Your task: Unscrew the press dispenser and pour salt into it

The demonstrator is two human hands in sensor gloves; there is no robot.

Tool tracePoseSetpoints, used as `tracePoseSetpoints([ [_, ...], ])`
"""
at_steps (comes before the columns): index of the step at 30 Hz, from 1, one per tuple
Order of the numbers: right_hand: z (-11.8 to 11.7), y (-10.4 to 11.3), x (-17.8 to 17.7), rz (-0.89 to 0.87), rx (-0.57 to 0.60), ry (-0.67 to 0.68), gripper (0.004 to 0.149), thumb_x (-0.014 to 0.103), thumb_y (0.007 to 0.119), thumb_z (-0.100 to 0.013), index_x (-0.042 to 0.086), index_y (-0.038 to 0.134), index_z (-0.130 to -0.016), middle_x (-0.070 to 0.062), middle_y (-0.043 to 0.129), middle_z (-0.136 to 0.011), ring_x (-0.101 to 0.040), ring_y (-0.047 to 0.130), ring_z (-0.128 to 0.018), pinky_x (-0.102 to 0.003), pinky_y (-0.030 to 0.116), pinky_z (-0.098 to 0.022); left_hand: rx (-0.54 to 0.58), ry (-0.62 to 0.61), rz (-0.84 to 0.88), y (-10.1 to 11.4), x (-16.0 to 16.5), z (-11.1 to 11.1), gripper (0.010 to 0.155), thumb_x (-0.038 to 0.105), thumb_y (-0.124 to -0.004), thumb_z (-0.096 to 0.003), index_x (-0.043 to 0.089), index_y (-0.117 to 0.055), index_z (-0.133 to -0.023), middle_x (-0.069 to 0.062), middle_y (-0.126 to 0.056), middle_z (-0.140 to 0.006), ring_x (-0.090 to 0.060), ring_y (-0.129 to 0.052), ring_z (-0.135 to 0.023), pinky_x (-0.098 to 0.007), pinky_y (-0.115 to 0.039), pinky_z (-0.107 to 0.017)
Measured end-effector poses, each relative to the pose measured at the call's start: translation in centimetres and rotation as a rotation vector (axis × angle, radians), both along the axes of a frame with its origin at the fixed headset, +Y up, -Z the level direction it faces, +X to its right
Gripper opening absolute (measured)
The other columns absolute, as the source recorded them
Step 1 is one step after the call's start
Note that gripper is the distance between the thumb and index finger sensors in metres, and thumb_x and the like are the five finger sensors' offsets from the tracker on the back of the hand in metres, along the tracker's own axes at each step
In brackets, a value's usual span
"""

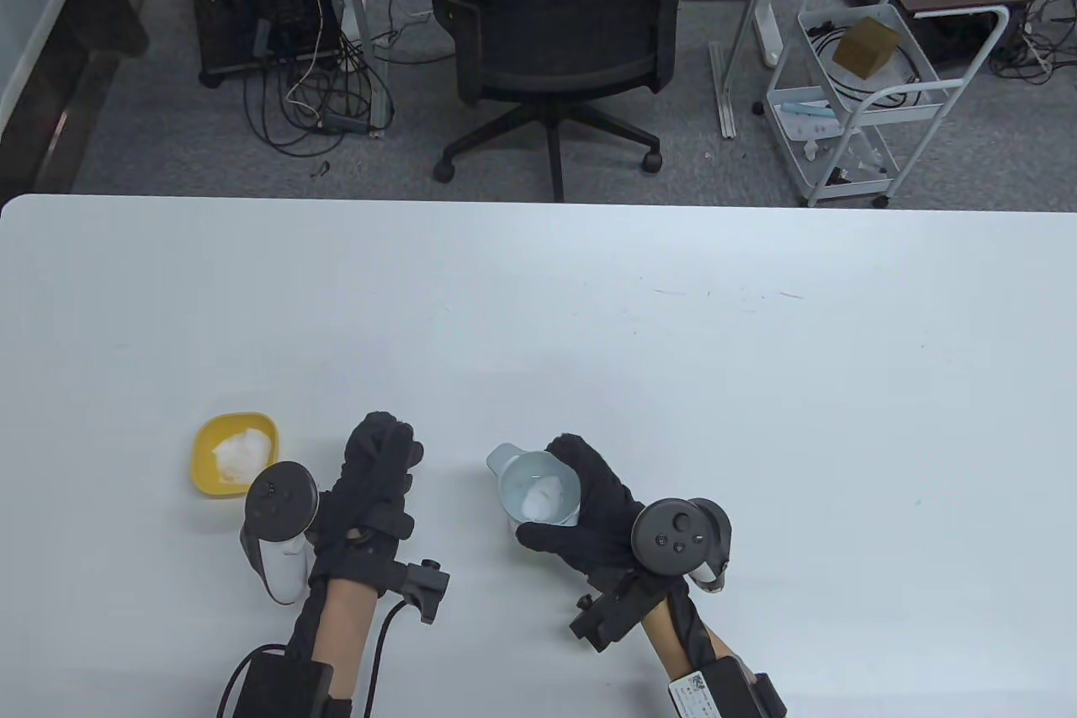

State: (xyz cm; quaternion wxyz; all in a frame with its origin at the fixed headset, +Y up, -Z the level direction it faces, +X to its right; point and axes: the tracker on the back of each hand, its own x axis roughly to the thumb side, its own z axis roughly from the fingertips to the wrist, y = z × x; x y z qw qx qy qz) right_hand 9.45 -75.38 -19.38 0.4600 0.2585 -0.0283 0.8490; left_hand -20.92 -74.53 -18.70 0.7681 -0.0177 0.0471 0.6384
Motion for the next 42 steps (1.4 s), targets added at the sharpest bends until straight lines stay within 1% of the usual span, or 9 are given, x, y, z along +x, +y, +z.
tracePoseSetpoints([
  [21,-0.05,0.55,0.28,-0.039,0.018,-0.005,0.105,0.051,0.086,-0.049,-0.017,0.035,-0.111,-0.038,0.055,-0.108,-0.054,0.074,-0.088,-0.072,0.052,-0.063,-0.002,0.004,0.003,0.05,-0.06,-0.03,0.096,0.063,-0.055,-0.0648,-0.011,-0.027,-0.118,-0.040,-0.051,-0.115,-0.056,-0.071,-0.098,-0.071,-0.061,-0.066],
  [23,-0.08,0.48,0.27,-0.032,0.021,-0.005,0.105,0.051,0.086,-0.049,-0.017,0.036,-0.111,-0.038,0.055,-0.108,-0.054,0.074,-0.088,-0.072,0.052,-0.063,-0.002,0.004,0.003,0.05,-0.06,-0.03,0.095,0.063,-0.055,-0.0649,-0.011,-0.027,-0.118,-0.040,-0.051,-0.115,-0.056,-0.071,-0.098,-0.071,-0.061,-0.066],
  [25,-0.21,-0.04,0.21,0.007,0.015,-0.002,0.104,0.050,0.087,-0.048,-0.017,0.037,-0.111,-0.038,0.056,-0.108,-0.054,0.075,-0.088,-0.072,0.052,-0.063,-0.002,0.004,0.003,0.05,-0.06,-0.03,0.096,0.063,-0.055,-0.0649,-0.012,-0.027,-0.118,-0.041,-0.051,-0.115,-0.056,-0.071,-0.098,-0.071,-0.061,-0.066],
  [26,-0.15,-0.44,0.40,0.044,0.024,0.004,0.104,0.052,0.085,-0.049,-0.016,0.037,-0.111,-0.036,0.057,-0.108,-0.052,0.076,-0.088,-0.071,0.054,-0.063,-0.002,0.004,0.003,0.05,-0.06,-0.03,0.095,0.063,-0.055,-0.0650,-0.011,-0.027,-0.118,-0.041,-0.051,-0.115,-0.056,-0.071,-0.098,-0.071,-0.061,-0.066],
  [28,-0.15,-0.32,0.13,0.001,0.003,0.001,0.103,0.049,0.087,-0.047,-0.016,0.038,-0.111,-0.037,0.057,-0.108,-0.054,0.076,-0.087,-0.072,0.053,-0.063,-0.004,0.013,0.006,0.06,-0.06,0.02,0.095,0.063,-0.055,-0.0649,-0.011,-0.027,-0.118,-0.041,-0.051,-0.115,-0.057,-0.071,-0.097,-0.071,-0.061,-0.066],
  [30,-0.10,-0.22,0.18,0.034,0.030,0.003,0.103,0.050,0.086,-0.048,-0.016,0.038,-0.111,-0.037,0.057,-0.108,-0.053,0.076,-0.087,-0.072,0.053,-0.062,-0.006,0.013,0.005,0.07,-0.09,0.05,0.096,0.063,-0.055,-0.0647,-0.011,-0.027,-0.118,-0.041,-0.051,-0.115,-0.056,-0.071,-0.097,-0.071,-0.061,-0.066],
  [42,-0.01,0.05,0.20,0.023,0.014,0.007,0.104,0.050,0.087,-0.048,-0.017,0.037,-0.111,-0.038,0.056,-0.108,-0.054,0.076,-0.088,-0.072,0.053,-0.063,-0.005,0.004,-0.002,0.16,0.08,0.11,0.096,0.063,-0.055,-0.0647,-0.011,-0.027,-0.118,-0.041,-0.051,-0.115,-0.056,-0.071,-0.097,-0.071,-0.061,-0.066],
])
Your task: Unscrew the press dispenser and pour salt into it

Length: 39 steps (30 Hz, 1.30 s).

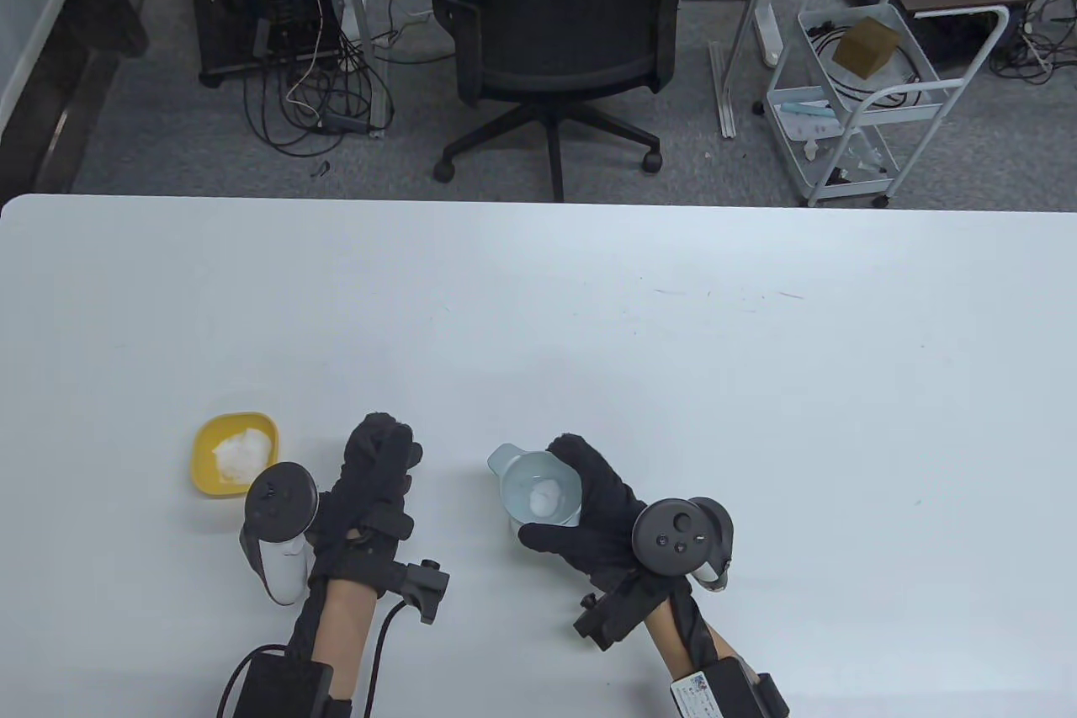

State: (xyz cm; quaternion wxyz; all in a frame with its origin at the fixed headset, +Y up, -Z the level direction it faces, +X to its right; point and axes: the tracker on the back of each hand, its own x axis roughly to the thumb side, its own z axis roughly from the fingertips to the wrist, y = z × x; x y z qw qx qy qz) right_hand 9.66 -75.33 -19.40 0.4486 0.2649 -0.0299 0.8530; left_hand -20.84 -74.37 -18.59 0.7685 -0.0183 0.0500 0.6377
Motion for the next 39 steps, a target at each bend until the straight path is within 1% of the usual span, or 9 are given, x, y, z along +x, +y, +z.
tracePoseSetpoints([
  [10,-0.1,0.6,0.5,-0.026,0.007,-0.028,0.105,0.050,0.087,-0.048,-0.017,0.037,-0.111,-0.038,0.056,-0.107,-0.054,0.075,-0.088,-0.072,0.053,-0.063,-0.001,-0.002,0.000,0.0,0.0,0.0,0.095,0.063,-0.055,-0.0650,-0.011,-0.027,-0.118,-0.041,-0.051,-0.115,-0.056,-0.071,-0.098,-0.071,-0.061,-0.066],
  [24,-0.1,1.2,0.6,-0.053,0.023,-0.028,0.105,0.050,0.087,-0.048,-0.017,0.036,-0.111,-0.039,0.055,-0.108,-0.054,0.075,-0.088,-0.072,0.052,-0.063,-0.003,0.000,0.001,-0.1,0.0,-0.1,0.095,0.063,-0.055,-0.0649,-0.011,-0.027,-0.118,-0.041,-0.051,-0.115,-0.056,-0.071,-0.098,-0.071,-0.061,-0.066],
  [26,-0.1,1.0,0.4,-0.043,0.023,-0.027,0.105,0.050,0.087,-0.048,-0.017,0.036,-0.111,-0.038,0.056,-0.108,-0.054,0.075,-0.088,-0.072,0.052,-0.063,-0.004,0.001,0.001,-0.1,0.0,-0.1,0.096,0.063,-0.055,-0.0649,-0.011,-0.027,-0.118,-0.041,-0.051,-0.115,-0.056,-0.071,-0.097,-0.071,-0.061,-0.066],
  [28,-0.2,0.0,0.2,0.044,0.007,-0.031,0.104,0.050,0.087,-0.048,-0.018,0.038,-0.110,-0.039,0.057,-0.107,-0.054,0.076,-0.087,-0.072,0.053,-0.062,-0.006,0.003,0.000,-0.1,0.0,-0.1,0.096,0.063,-0.055,-0.0647,-0.011,-0.027,-0.118,-0.041,-0.051,-0.115,-0.057,-0.071,-0.097,-0.071,-0.061,-0.066],
  [29,-0.1,-0.2,0.3,0.044,0.013,-0.009,0.105,0.052,0.084,-0.049,-0.017,0.037,-0.111,-0.037,0.057,-0.108,-0.052,0.077,-0.088,-0.070,0.054,-0.063,-0.007,0.003,-0.001,-0.1,0.0,-0.1,0.096,0.063,-0.055,-0.0647,-0.011,-0.027,-0.118,-0.041,-0.051,-0.115,-0.056,-0.071,-0.097,-0.071,-0.061,-0.066],
  [30,-0.1,0.0,0.0,-0.034,0.003,-0.001,0.104,0.048,0.087,-0.047,-0.018,0.039,-0.110,-0.039,0.058,-0.106,-0.055,0.077,-0.086,-0.072,0.053,-0.061,-0.009,0.003,-0.003,-0.2,0.0,0.0,0.096,0.063,-0.055,-0.0648,-0.011,-0.027,-0.118,-0.041,-0.051,-0.115,-0.057,-0.071,-0.097,-0.071,-0.061,-0.066],
  [31,0.1,0.2,0.0,-0.024,-0.020,-0.025,0.103,0.047,0.088,-0.046,-0.018,0.040,-0.110,-0.039,0.058,-0.107,-0.056,0.077,-0.086,-0.072,0.052,-0.062,-0.011,0.002,-0.005,-0.2,0.0,0.0,0.096,0.063,-0.055,-0.0648,-0.012,-0.027,-0.118,-0.041,-0.051,-0.115,-0.057,-0.071,-0.097,-0.071,-0.061,-0.066],
  [32,0.0,0.2,0.1,0.033,0.021,-0.008,0.103,0.049,0.086,-0.047,-0.018,0.039,-0.111,-0.039,0.058,-0.107,-0.054,0.077,-0.087,-0.071,0.053,-0.062,-0.011,0.003,-0.005,-0.2,0.0,0.0,0.096,0.063,-0.055,-0.0648,-0.011,-0.027,-0.118,-0.041,-0.051,-0.115,-0.057,-0.071,-0.097,-0.071,-0.061,-0.066],
  [39,0.1,0.2,0.1,0.013,0.011,-0.006,0.104,0.049,0.086,-0.047,-0.017,0.038,-0.111,-0.039,0.058,-0.107,-0.054,0.077,-0.087,-0.071,0.053,-0.062,-0.010,-0.001,-0.011,-0.3,0.1,0.0,0.096,0.063,-0.055,-0.0647,-0.011,-0.027,-0.118,-0.041,-0.051,-0.115,-0.057,-0.071,-0.097,-0.071,-0.061,-0.066],
])
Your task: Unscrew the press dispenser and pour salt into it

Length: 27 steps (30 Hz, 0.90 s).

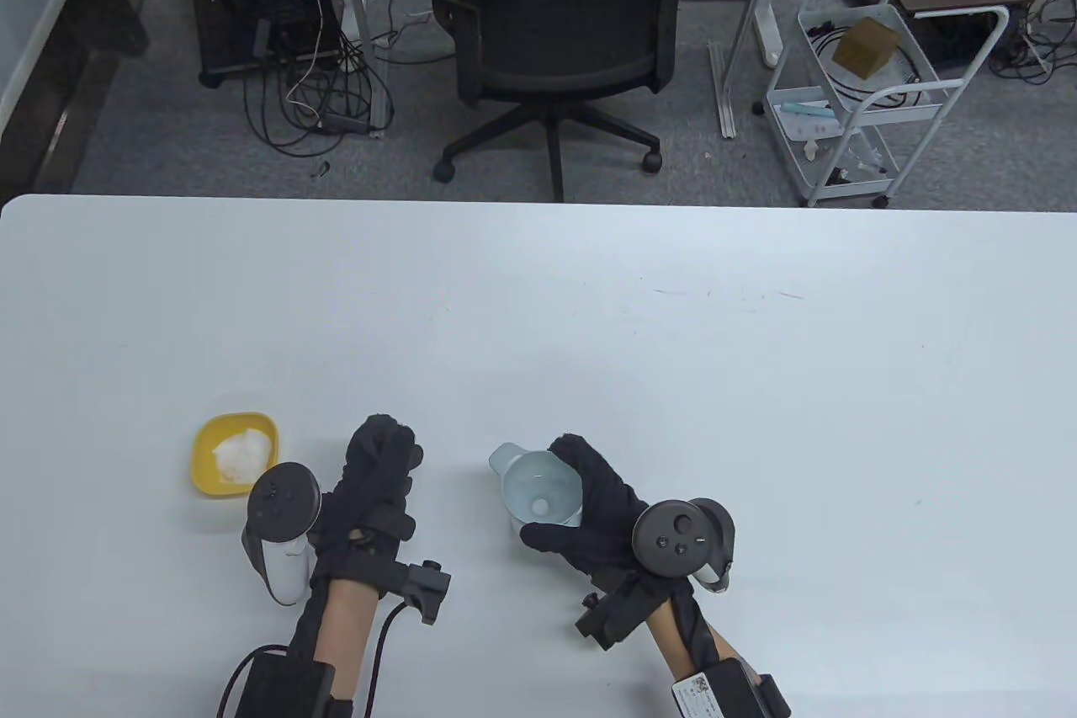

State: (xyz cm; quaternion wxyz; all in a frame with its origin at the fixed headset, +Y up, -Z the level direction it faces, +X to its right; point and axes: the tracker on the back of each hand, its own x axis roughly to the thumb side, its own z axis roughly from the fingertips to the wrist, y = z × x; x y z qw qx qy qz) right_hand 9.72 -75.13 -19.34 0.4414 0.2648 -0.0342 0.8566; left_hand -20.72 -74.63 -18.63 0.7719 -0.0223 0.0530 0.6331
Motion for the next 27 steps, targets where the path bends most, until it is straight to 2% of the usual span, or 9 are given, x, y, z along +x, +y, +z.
tracePoseSetpoints([
  [27,0.3,1.7,0.0,-0.065,0.018,-0.012,0.105,0.049,0.086,-0.049,-0.019,0.036,-0.111,-0.041,0.056,-0.107,-0.055,0.075,-0.087,-0.073,0.050,-0.062,-0.001,-0.003,-0.002,-0.1,0.0,-0.1,0.096,0.063,-0.055,-0.0648,-0.011,-0.027,-0.118,-0.041,-0.051,-0.115,-0.056,-0.070,-0.098,-0.071,-0.061,-0.066],
])
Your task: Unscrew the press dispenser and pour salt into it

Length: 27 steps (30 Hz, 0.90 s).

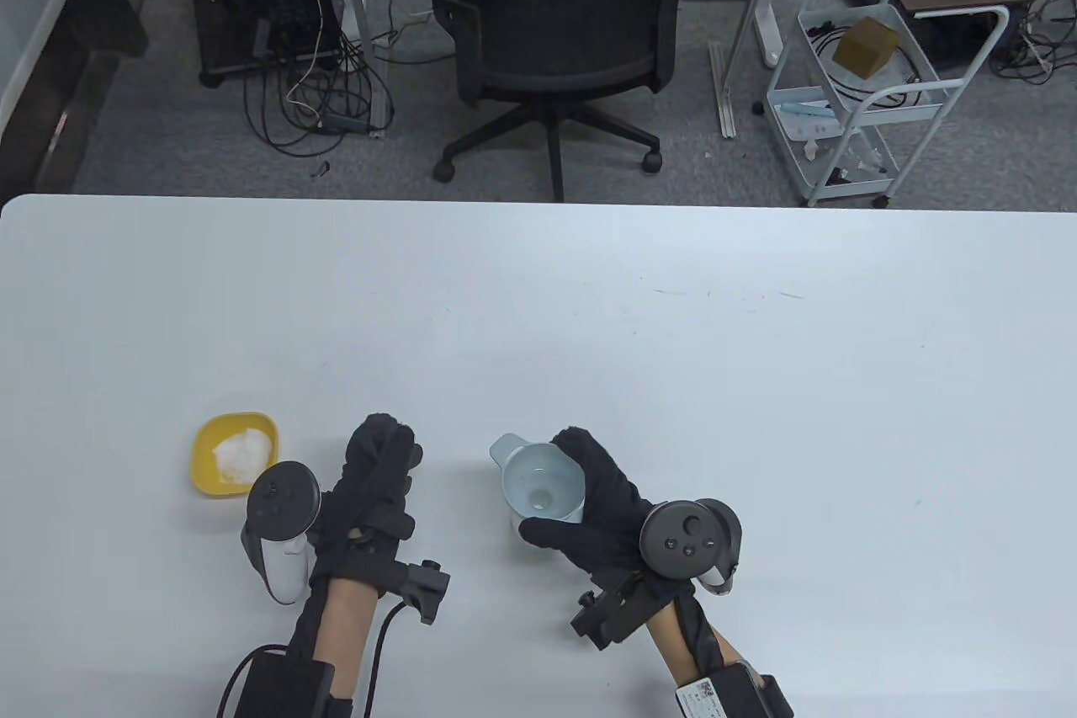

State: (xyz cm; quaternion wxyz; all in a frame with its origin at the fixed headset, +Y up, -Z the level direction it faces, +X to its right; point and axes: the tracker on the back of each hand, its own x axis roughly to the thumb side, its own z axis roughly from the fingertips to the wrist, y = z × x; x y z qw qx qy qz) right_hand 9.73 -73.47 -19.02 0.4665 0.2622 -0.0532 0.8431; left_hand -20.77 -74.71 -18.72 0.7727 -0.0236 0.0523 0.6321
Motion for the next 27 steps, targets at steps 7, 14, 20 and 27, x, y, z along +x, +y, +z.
tracePoseSetpoints([
  [7,0.0,-1.8,0.1,0.132,-0.003,-0.002,0.105,0.053,0.083,-0.049,-0.018,0.036,-0.111,-0.038,0.058,-0.107,-0.051,0.078,-0.087,-0.070,0.054,-0.062,-0.001,0.004,-0.001,-0.1,0.0,0.0,0.096,0.063,-0.055,-0.0648,-0.011,-0.027,-0.118,-0.041,-0.051,-0.115,-0.057,-0.070,-0.098,-0.071,-0.061,-0.066],
  [14,-0.1,-1.6,-0.3,0.089,-0.011,-0.008,0.104,0.049,0.086,-0.048,-0.019,0.039,-0.110,-0.040,0.059,-0.106,-0.055,0.078,-0.085,-0.072,0.052,-0.061,-0.001,0.011,-0.004,-0.1,0.0,0.1,0.095,0.063,-0.055,-0.0648,-0.011,-0.027,-0.118,-0.041,-0.051,-0.115,-0.057,-0.070,-0.097,-0.071,-0.061,-0.066],
  [20,0.0,-1.5,-0.3,0.090,-0.011,-0.007,0.104,0.049,0.086,-0.048,-0.019,0.038,-0.110,-0.041,0.058,-0.106,-0.055,0.077,-0.086,-0.072,0.051,-0.061,0.001,-0.005,-0.019,0.0,0.4,0.1,0.096,0.063,-0.055,-0.0647,-0.011,-0.027,-0.118,-0.041,-0.051,-0.115,-0.057,-0.071,-0.097,-0.071,-0.061,-0.066],
  [27,0.0,-1.3,-0.3,0.093,-0.011,-0.008,0.104,0.049,0.086,-0.048,-0.020,0.038,-0.110,-0.041,0.058,-0.106,-0.055,0.077,-0.086,-0.072,0.051,-0.061,0.003,-0.014,-0.030,0.0,0.7,0.1,0.095,0.063,-0.055,-0.0647,-0.011,-0.028,-0.118,-0.041,-0.051,-0.115,-0.057,-0.071,-0.097,-0.071,-0.061,-0.066],
])
